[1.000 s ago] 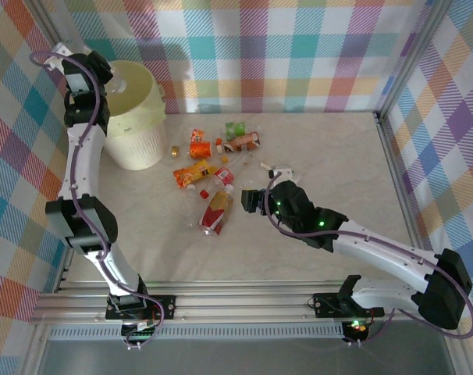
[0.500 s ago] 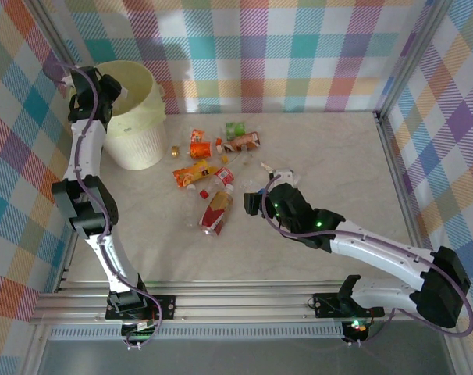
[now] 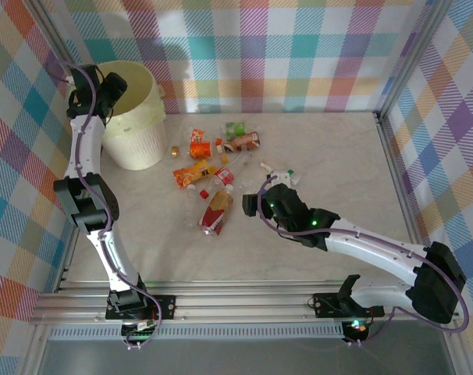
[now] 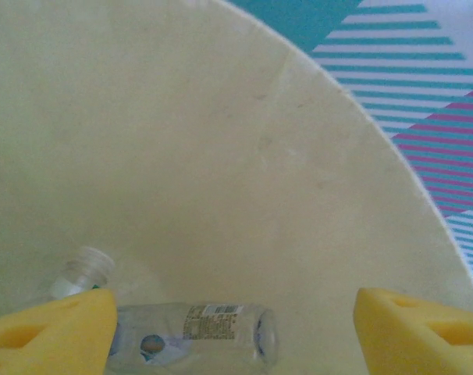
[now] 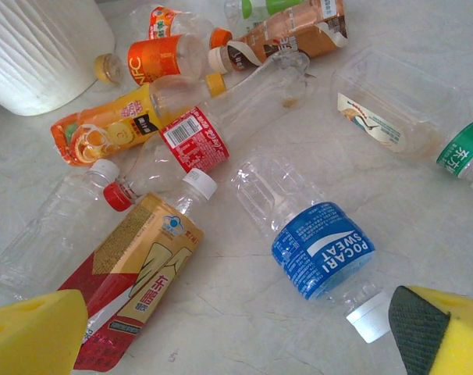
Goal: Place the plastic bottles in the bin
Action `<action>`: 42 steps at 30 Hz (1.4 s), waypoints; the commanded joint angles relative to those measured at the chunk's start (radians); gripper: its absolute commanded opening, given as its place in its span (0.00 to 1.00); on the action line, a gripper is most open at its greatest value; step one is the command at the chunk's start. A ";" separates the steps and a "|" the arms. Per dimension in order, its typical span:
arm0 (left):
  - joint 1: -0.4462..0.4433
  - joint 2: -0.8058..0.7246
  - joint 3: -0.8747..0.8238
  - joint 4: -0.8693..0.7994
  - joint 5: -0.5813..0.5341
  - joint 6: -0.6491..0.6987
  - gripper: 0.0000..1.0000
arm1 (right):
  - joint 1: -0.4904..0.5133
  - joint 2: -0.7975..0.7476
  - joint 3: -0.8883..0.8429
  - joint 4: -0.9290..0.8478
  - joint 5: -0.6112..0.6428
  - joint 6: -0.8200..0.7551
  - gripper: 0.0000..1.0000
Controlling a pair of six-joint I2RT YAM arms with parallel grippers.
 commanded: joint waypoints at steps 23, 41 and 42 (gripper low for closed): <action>0.008 -0.146 0.014 0.018 0.127 0.019 1.00 | -0.002 0.029 -0.005 0.033 0.003 0.032 1.00; -0.107 -0.623 -0.584 0.371 0.059 0.092 1.00 | -0.058 0.074 0.015 -0.007 -0.106 -0.102 1.00; -0.119 -0.646 -0.611 0.386 0.051 0.096 1.00 | -0.075 0.083 0.018 -0.016 -0.123 -0.128 1.00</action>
